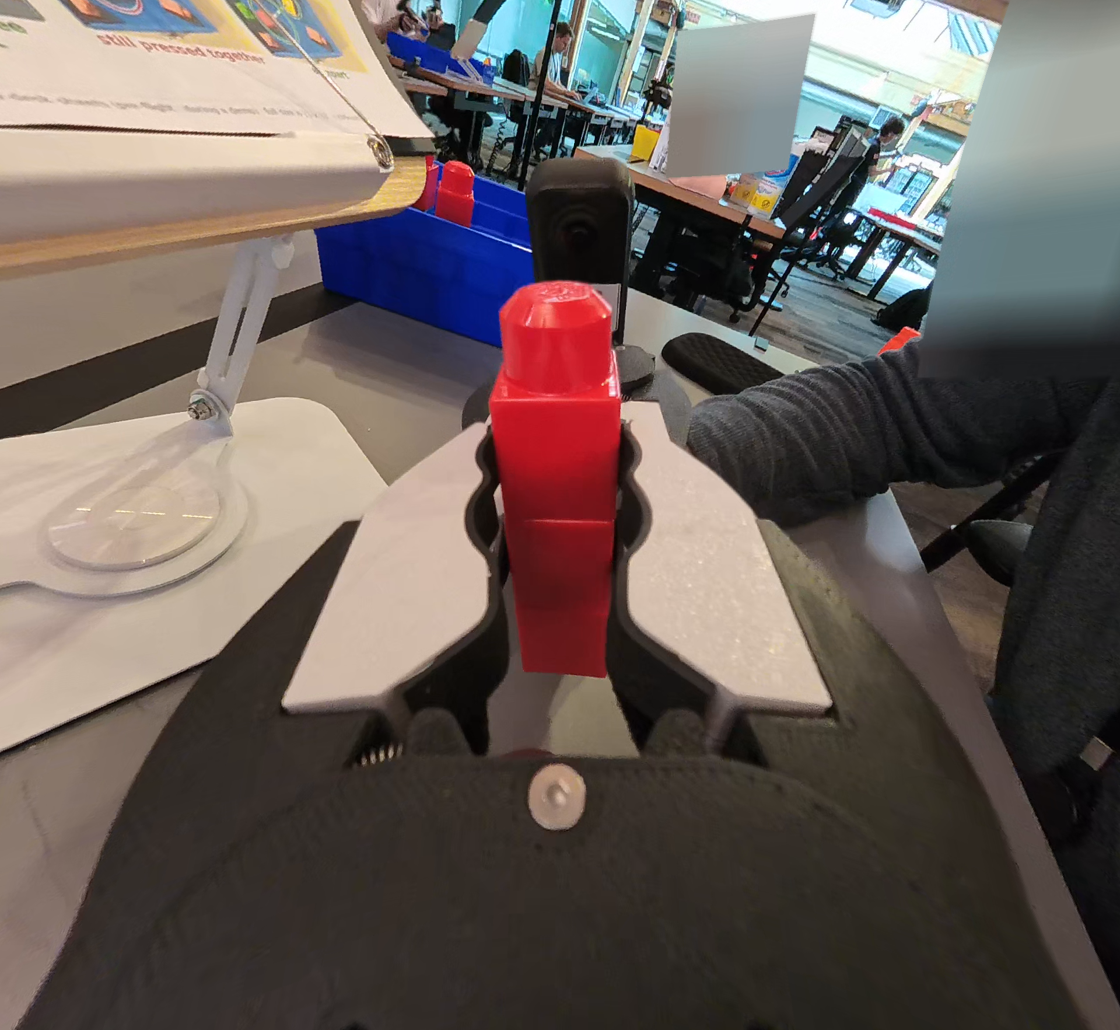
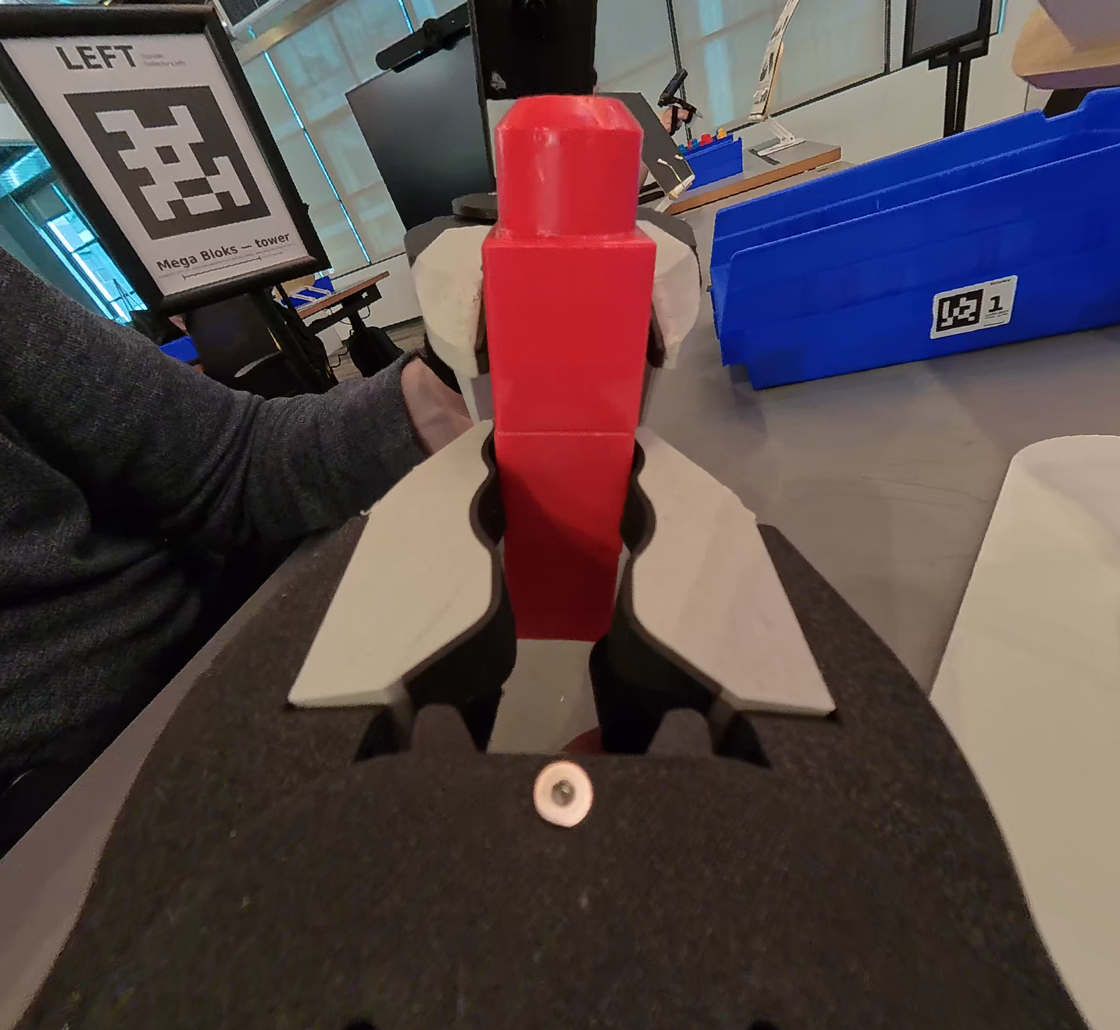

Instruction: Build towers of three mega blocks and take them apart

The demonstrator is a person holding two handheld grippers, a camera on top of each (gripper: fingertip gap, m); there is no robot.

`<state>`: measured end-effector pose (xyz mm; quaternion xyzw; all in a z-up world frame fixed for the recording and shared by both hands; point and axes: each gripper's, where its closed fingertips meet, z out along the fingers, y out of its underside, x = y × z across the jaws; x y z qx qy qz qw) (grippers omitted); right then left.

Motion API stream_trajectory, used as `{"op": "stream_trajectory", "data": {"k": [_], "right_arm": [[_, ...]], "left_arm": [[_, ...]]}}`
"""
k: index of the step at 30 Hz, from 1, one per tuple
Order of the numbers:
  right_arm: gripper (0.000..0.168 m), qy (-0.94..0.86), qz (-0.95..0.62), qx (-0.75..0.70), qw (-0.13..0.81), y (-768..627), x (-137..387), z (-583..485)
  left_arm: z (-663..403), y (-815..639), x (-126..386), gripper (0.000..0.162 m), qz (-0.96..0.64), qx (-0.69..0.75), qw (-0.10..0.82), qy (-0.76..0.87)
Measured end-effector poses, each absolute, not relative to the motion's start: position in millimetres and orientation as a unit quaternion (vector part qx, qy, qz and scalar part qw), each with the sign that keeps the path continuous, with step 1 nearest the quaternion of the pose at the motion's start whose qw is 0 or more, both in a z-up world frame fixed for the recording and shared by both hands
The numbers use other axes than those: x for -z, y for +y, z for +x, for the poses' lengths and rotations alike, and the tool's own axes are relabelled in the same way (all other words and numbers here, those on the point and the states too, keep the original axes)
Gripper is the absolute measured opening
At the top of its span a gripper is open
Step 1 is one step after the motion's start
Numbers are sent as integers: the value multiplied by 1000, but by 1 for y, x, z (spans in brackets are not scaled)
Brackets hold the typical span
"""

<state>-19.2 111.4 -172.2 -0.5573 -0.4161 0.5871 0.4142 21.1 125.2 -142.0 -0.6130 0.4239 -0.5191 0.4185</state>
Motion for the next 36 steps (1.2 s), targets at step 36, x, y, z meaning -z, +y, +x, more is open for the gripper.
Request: {"op": "stream_trajectory", "data": {"k": [36], "right_arm": [[35,-430,-555,-576,419,108,173,-22]], "left_arm": [[21,115,155,36,-617,515,375,461]]}}
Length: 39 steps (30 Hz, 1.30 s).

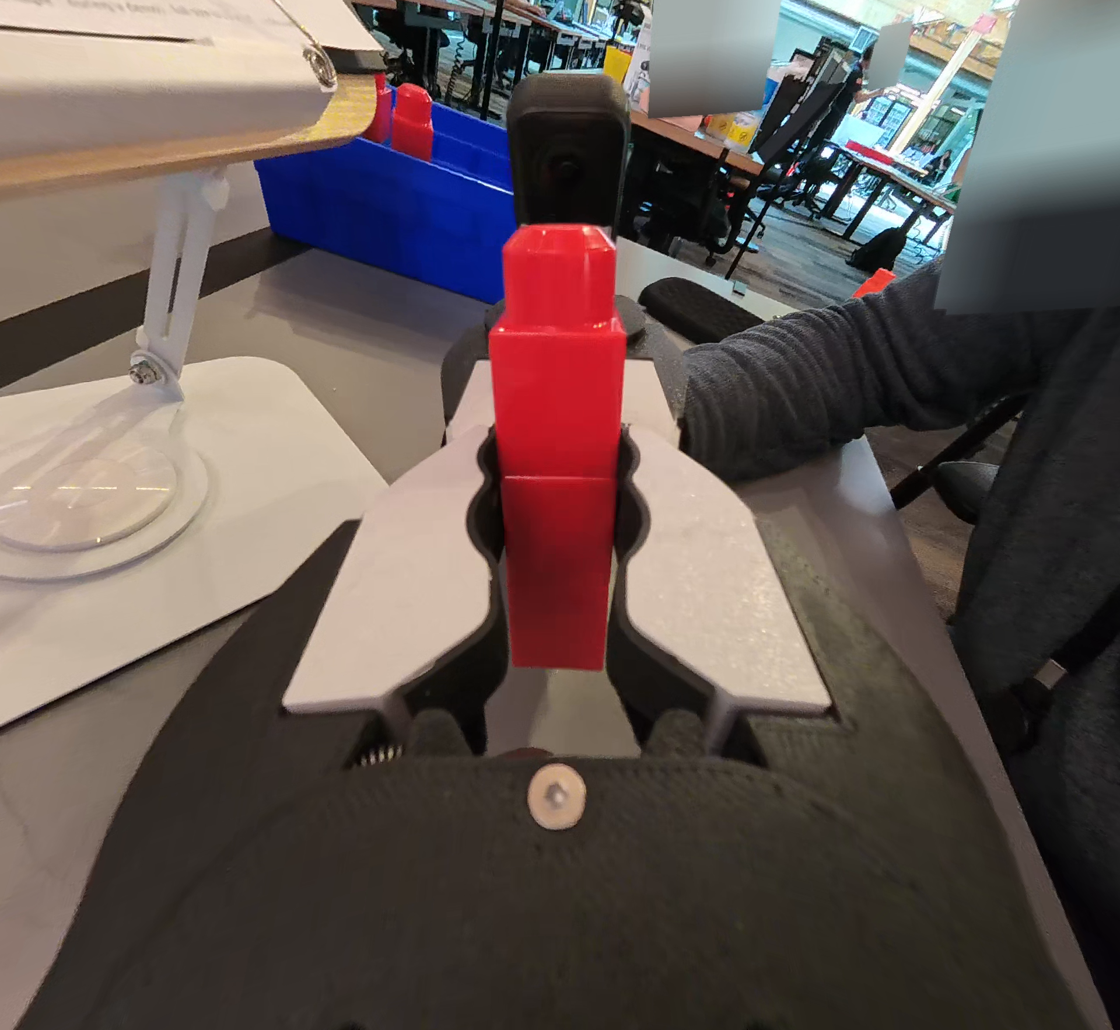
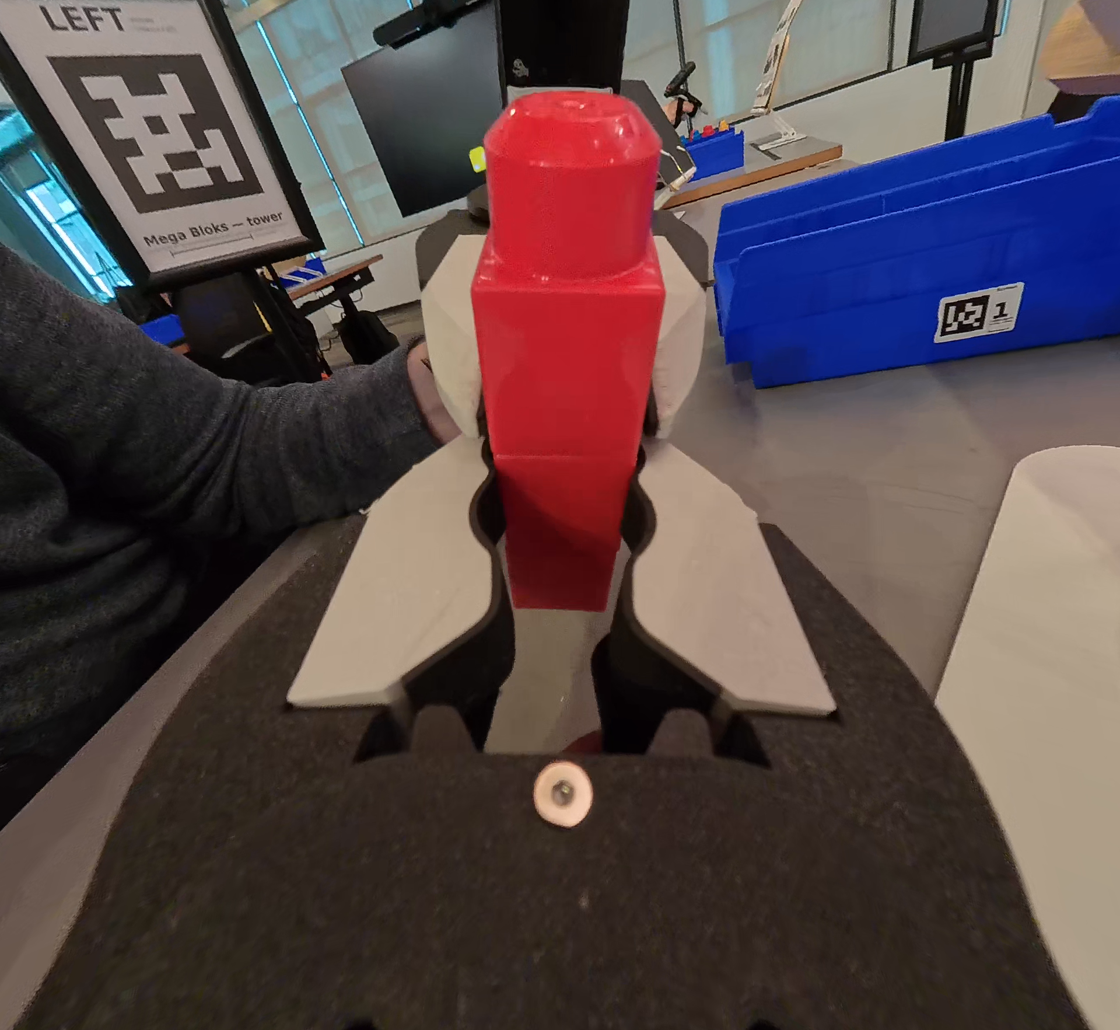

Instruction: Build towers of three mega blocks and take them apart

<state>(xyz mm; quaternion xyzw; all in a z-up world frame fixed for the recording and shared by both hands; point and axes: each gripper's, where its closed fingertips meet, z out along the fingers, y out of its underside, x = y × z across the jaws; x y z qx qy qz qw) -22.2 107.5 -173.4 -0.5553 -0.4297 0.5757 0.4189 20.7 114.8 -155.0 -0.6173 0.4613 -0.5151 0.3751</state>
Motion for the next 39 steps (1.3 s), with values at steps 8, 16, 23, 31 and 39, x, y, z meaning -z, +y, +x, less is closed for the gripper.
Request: {"op": "stream_trajectory", "data": {"k": [8,16,23,31,39], "right_arm": [[43,-441,-547,-556,444,117,156,-5],[49,-435,-550,-549,455,125,128,13],[36,-453,-560,-544,430,117,135,4],[36,-437,-575,-481,498,127,76,45],[36,-328,-663,-288,608,155,7,217]], "left_arm": [[11,122,147,36,-619,520,390,441],[18,115,155,36,-629,484,381,474],[27,111,158,36,-627,493,373,473],[12,117,131,28,-592,540,416,429],[6,119,127,0,-585,541,435,419]]}}
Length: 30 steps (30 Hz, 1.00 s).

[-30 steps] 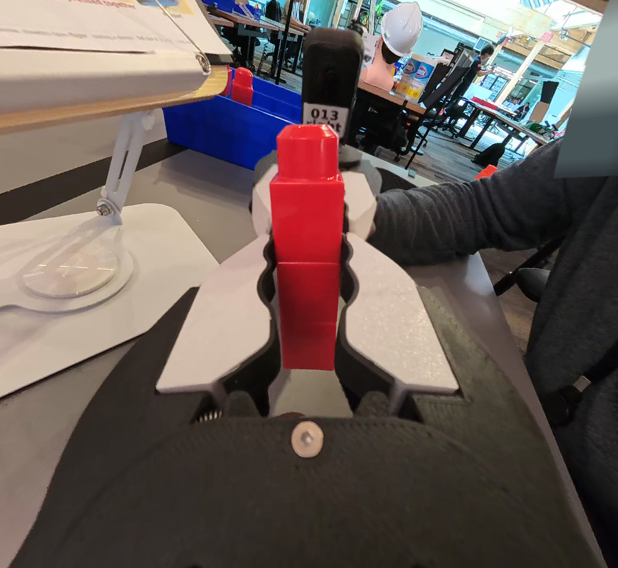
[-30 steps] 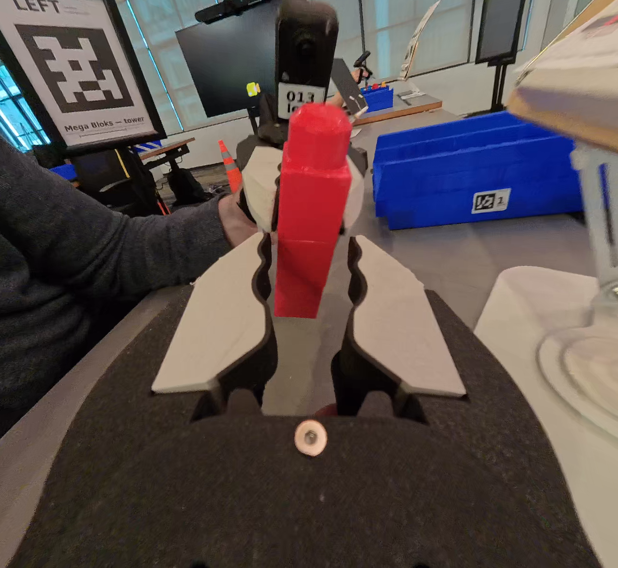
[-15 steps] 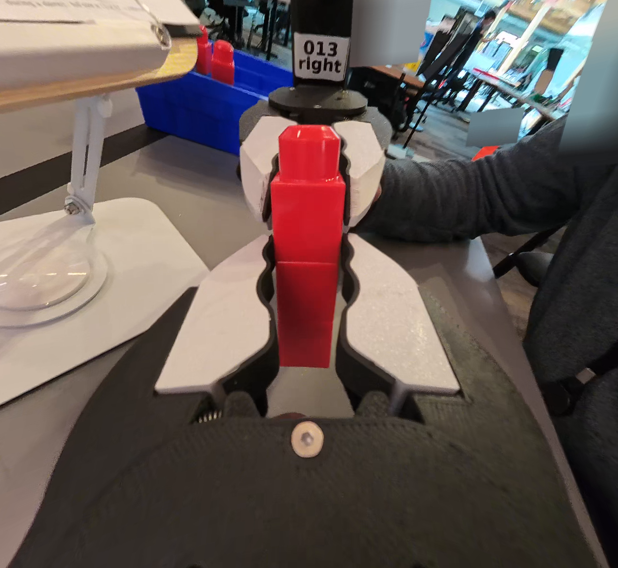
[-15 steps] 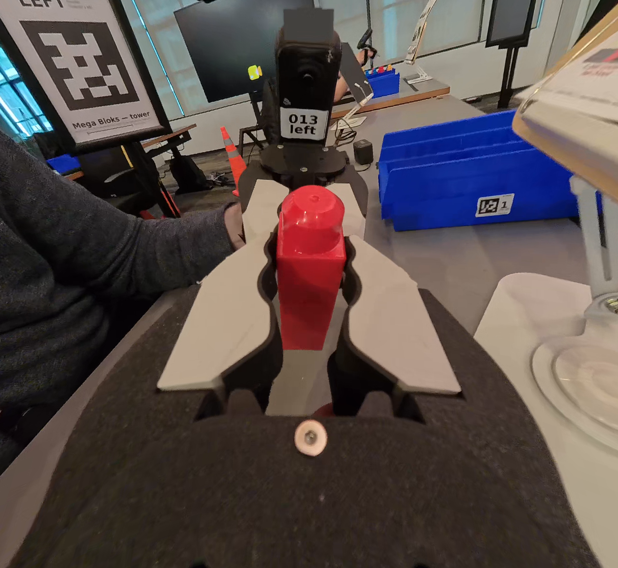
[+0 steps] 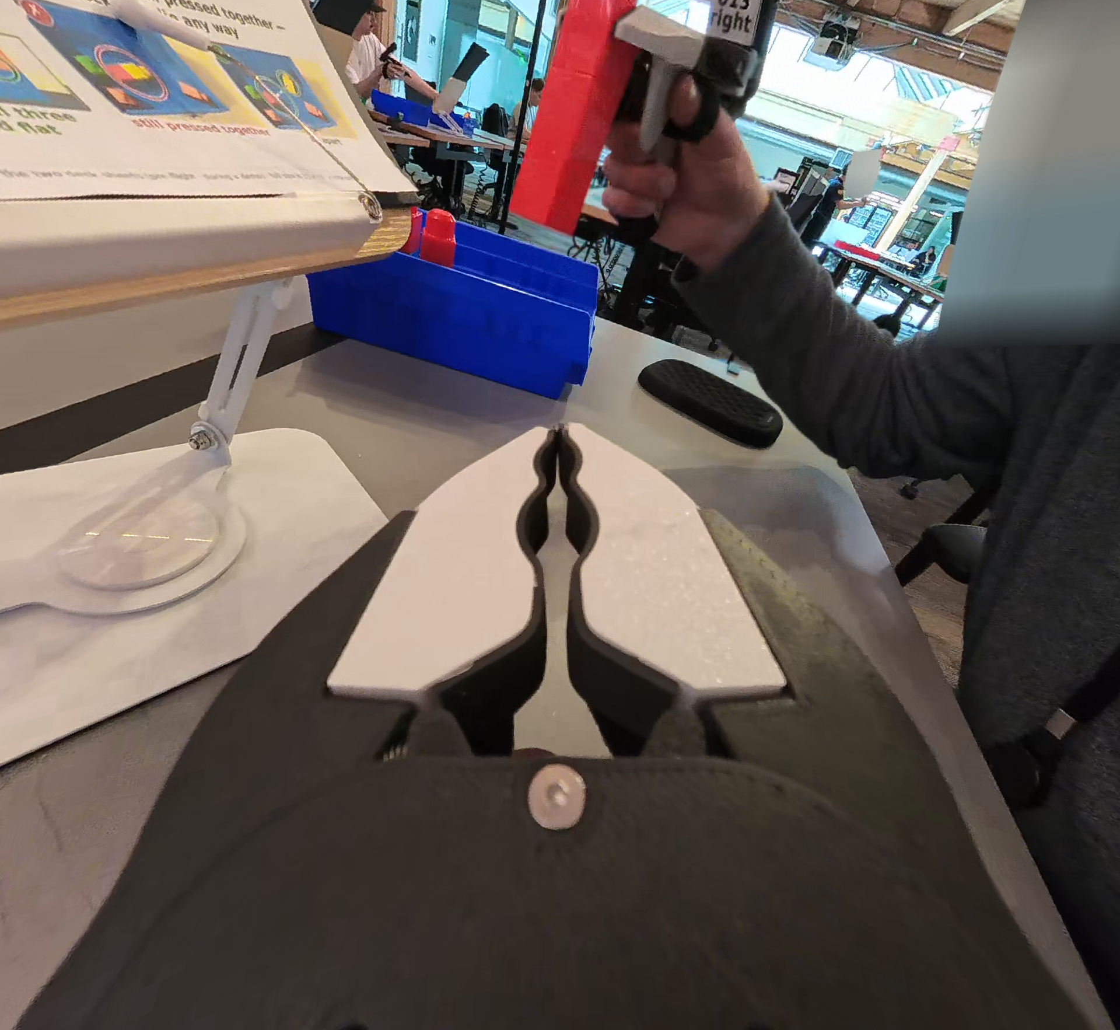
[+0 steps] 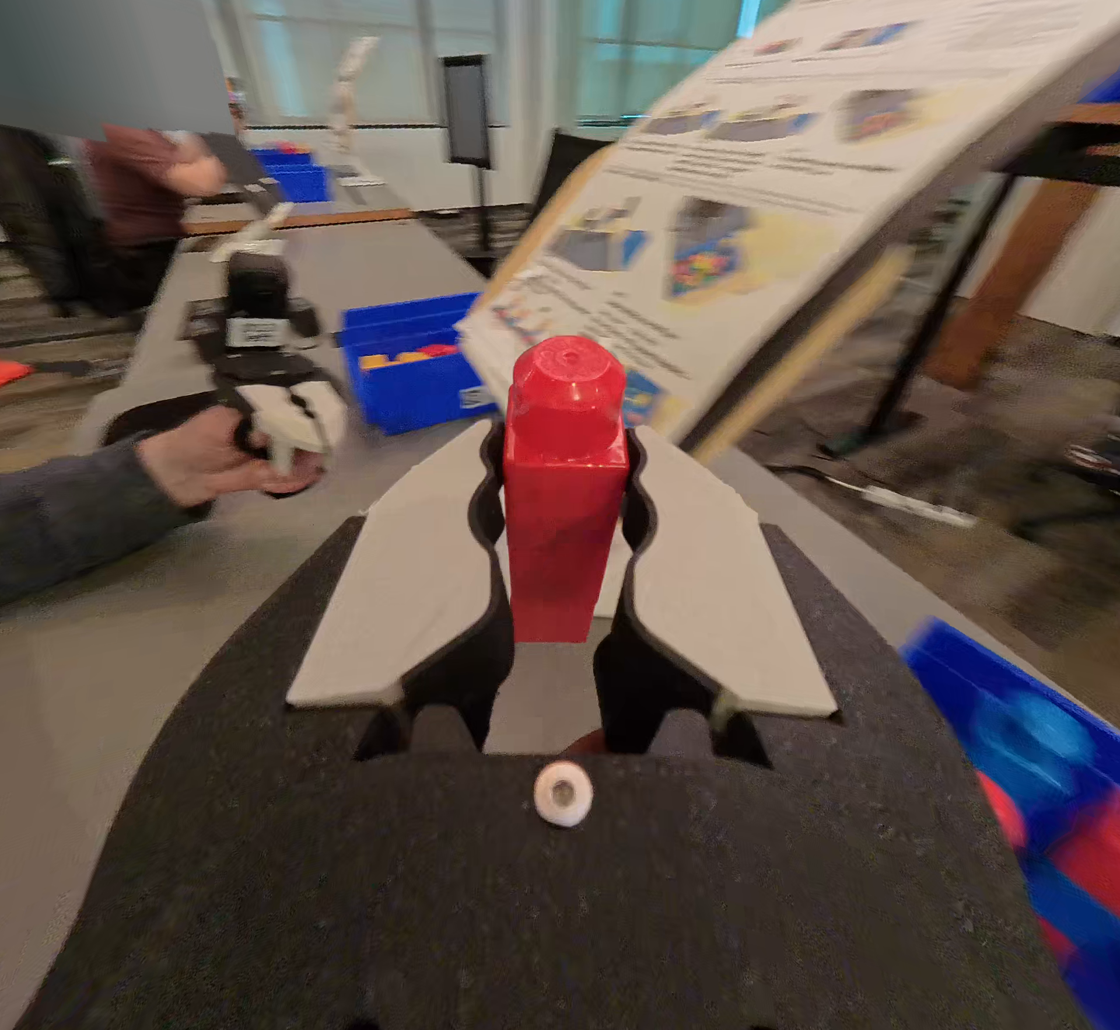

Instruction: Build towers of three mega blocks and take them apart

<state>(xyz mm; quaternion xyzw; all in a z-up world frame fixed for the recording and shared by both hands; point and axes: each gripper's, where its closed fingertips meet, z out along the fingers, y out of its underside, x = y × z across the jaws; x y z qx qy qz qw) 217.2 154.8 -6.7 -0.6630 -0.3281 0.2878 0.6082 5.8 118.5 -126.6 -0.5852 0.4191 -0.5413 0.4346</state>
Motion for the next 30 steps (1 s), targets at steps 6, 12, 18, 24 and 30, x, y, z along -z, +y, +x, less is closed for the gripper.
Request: {"op": "stream_trajectory", "data": {"k": [6,12,18,24,30], "right_arm": [[36,-177,-749,-156,620,190,37,355],[36,-93,-794,-90,594,227,102,415],[37,-76,-817,-69,568,252,143,431],[37,-81,-826,-54,556,270,164,430],[37,-82,-838,-43,538,272,182,431]], "left_arm": [[9,122,132,0,-595,542,430,410],[7,130,136,0,-602,543,433,394],[7,134,143,0,-610,542,429,388],[6,136,146,0,-613,541,428,385],[4,138,147,1,-614,542,428,383]]}}
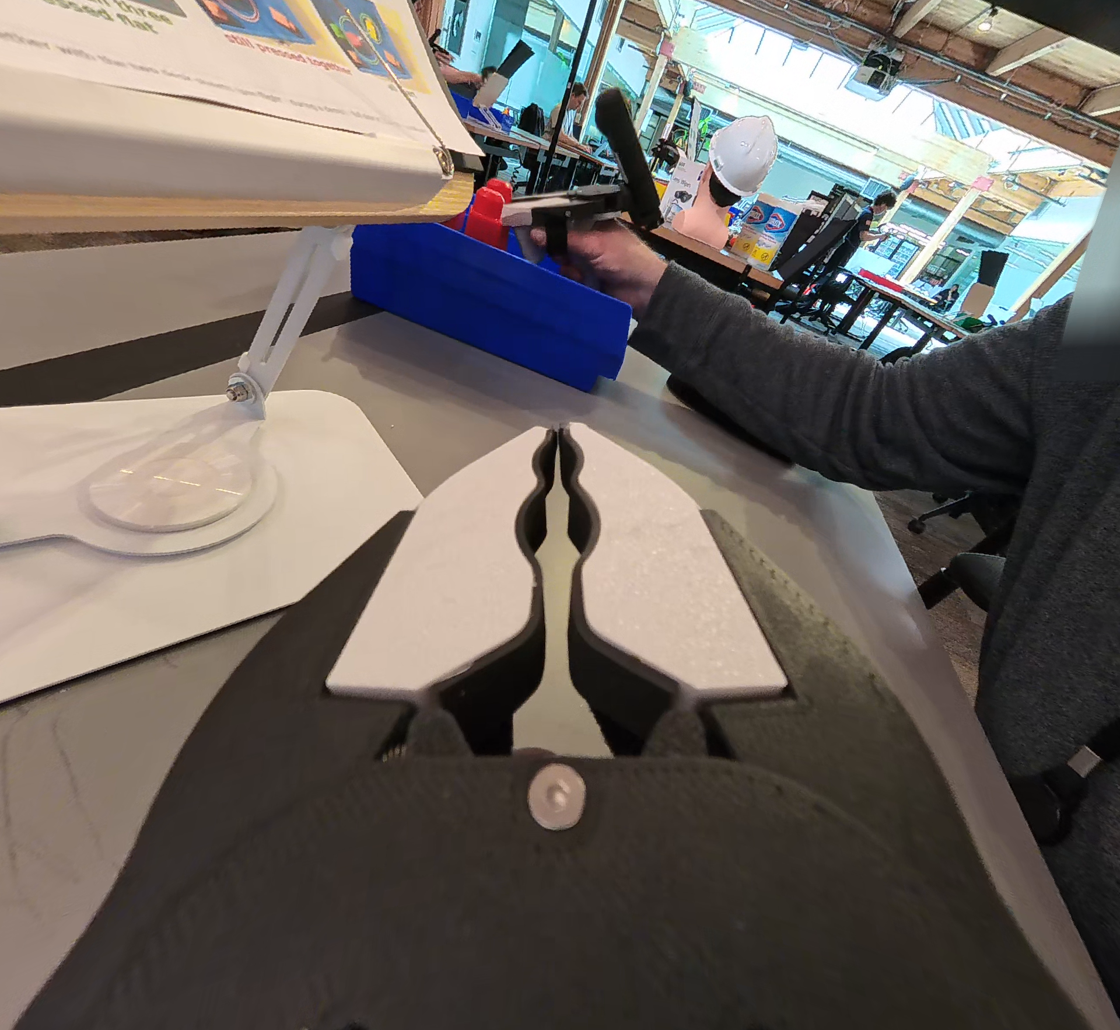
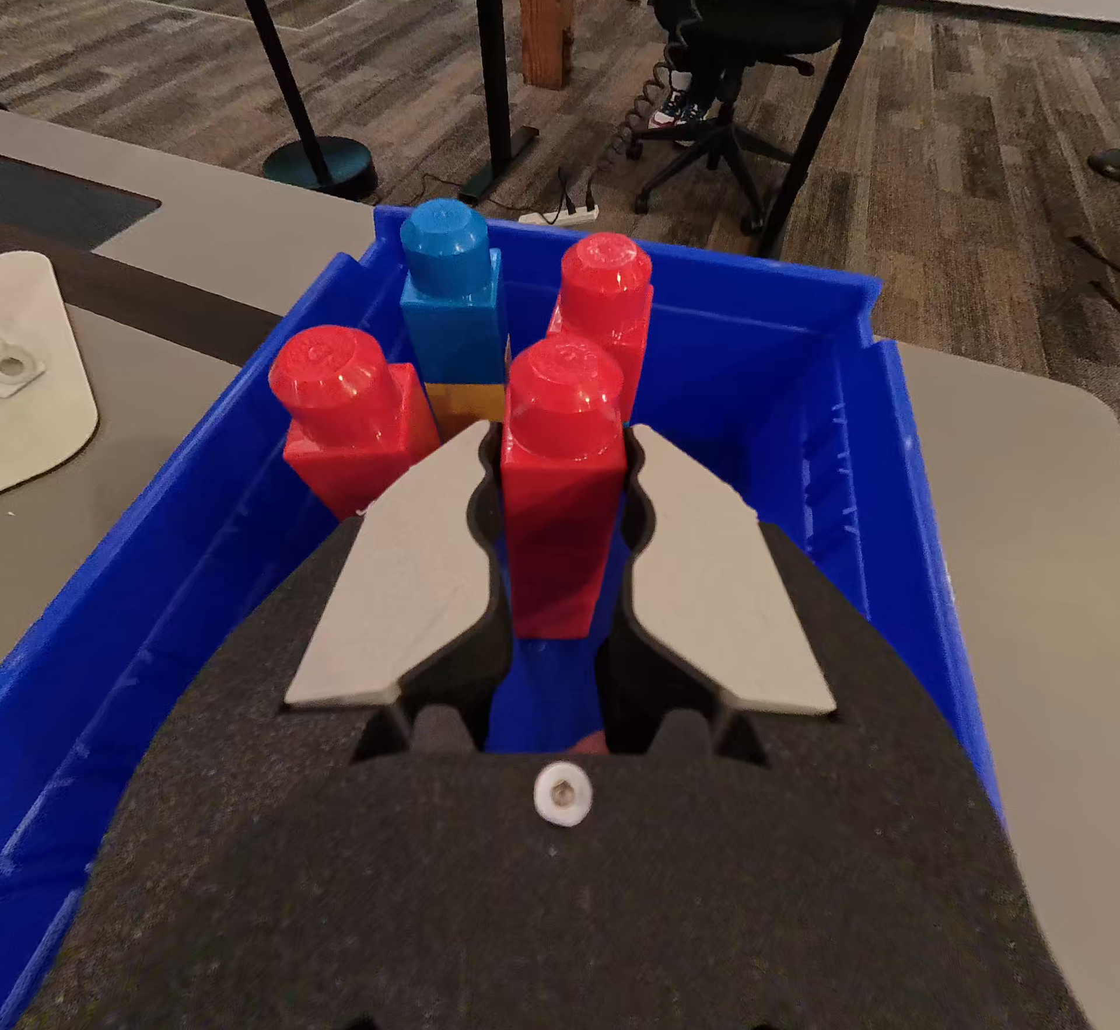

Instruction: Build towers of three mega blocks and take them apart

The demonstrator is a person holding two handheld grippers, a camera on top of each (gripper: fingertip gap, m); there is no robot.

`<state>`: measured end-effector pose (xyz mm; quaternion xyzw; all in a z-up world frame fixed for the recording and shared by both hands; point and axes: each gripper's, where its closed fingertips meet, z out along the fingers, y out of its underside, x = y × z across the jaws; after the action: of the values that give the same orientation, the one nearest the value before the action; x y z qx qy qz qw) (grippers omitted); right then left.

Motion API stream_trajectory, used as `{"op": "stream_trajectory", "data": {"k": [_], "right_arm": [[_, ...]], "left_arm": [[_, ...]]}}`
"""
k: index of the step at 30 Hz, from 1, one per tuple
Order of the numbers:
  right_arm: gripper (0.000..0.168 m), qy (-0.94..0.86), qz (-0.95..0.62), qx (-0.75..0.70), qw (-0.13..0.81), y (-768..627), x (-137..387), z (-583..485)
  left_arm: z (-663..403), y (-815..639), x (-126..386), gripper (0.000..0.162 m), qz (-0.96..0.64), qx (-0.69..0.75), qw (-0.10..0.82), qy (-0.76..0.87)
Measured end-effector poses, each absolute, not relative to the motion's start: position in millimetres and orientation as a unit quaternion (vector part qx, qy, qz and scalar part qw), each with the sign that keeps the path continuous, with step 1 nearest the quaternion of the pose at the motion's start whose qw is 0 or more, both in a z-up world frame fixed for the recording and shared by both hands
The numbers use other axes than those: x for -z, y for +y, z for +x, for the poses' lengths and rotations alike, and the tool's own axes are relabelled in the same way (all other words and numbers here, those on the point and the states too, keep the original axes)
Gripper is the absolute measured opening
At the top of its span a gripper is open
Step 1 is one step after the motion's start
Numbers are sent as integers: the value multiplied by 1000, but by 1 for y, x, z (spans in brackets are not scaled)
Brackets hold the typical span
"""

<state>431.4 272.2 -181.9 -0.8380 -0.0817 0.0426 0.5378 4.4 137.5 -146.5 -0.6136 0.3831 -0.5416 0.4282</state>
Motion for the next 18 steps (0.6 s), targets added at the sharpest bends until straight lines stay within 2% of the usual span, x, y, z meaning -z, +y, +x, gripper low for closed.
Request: {"op": "stream_trajectory", "data": {"k": [7,13,18], "right_arm": [[38,-84,-845,-46,526,266,187,429],[49,-76,-849,-39,522,259,185,432],[53,-72,-834,-35,545,242,159,431]], "left_arm": [[6,137,149,1,-615,542,425,384],[7,137,150,3,-615,543,423,384],[8,137,151,7,-617,535,426,390]]}}
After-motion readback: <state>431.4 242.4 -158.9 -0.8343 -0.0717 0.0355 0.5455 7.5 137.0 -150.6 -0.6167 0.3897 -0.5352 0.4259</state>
